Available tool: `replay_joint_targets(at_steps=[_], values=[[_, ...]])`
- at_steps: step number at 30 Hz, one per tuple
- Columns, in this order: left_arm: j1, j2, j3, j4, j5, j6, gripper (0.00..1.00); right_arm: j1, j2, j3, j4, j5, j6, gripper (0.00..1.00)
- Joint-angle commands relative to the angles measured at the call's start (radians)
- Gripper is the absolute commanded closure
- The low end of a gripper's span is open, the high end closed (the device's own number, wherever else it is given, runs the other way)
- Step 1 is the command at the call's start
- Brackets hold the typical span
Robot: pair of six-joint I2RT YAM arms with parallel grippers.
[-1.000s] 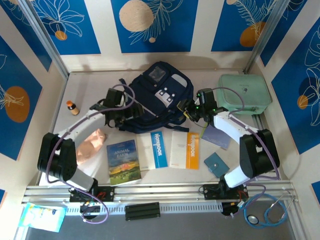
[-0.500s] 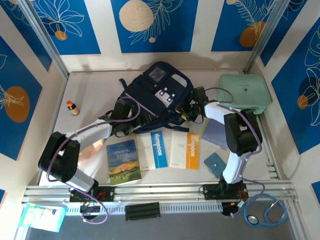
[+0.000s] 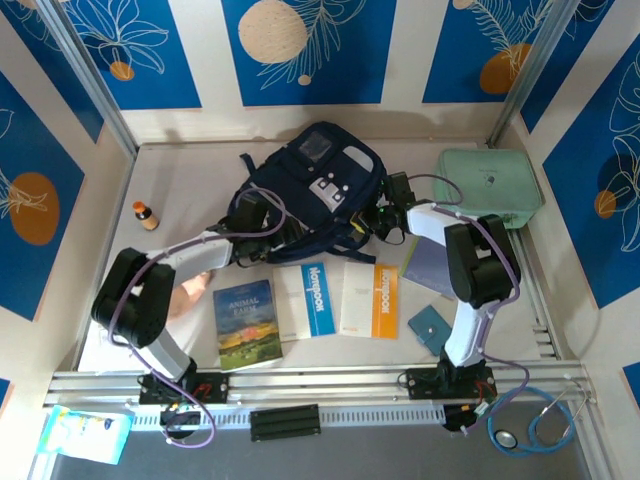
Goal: Pack books, pencil case, and school supplies into a backpack
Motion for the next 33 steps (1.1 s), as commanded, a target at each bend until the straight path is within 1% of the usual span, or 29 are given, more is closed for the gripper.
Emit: replay_joint_targets(at_steps=[1,5,8,11,13,17,21,24,27,30,33], values=[[0.057,0.044,0.048,0.028,-0.037,0.079,0.0,0.036,-0.129,-0.042,0.042,-0.1,0.032,0.96],[0.115,0.038,0.086,0.001,-0.042,0.128,0.0,0.077,-0.208,-0.085,0.076,-0.101,0.091,0.96],[0.141,-0.007,0.1,-0.066,-0.074,0.174,0.0,0.116,-0.243,-0.088,0.102,-0.077,0.147,0.96],[0.145,-0.091,0.094,-0.173,-0.142,0.236,0.0,0.162,-0.259,-0.077,0.119,-0.004,0.215,0.96],[0.145,-0.165,0.071,-0.235,-0.147,0.296,0.0,0.191,-0.254,-0.06,0.137,0.045,0.252,0.96],[0.133,-0.319,-0.004,-0.328,-0.142,0.329,0.0,0.224,-0.222,-0.021,0.162,0.098,0.299,0.96],[0.061,-0.433,-0.064,-0.384,-0.153,0.316,0.0,0.239,-0.188,0.01,0.169,0.107,0.317,0.96],[-0.021,-0.452,-0.087,-0.372,-0.163,0.273,0.0,0.243,-0.18,0.018,0.177,0.1,0.328,0.96],[-0.109,-0.415,-0.096,-0.297,-0.166,0.245,0.03,0.243,-0.182,0.021,0.174,0.089,0.334,0.96],[-0.198,-0.339,-0.082,-0.195,-0.201,0.261,0.05,0.243,-0.187,0.026,0.162,0.077,0.336,0.96],[-0.263,-0.239,-0.025,-0.153,-0.285,0.296,0.13,0.244,-0.194,0.028,0.159,0.067,0.342,0.96]])
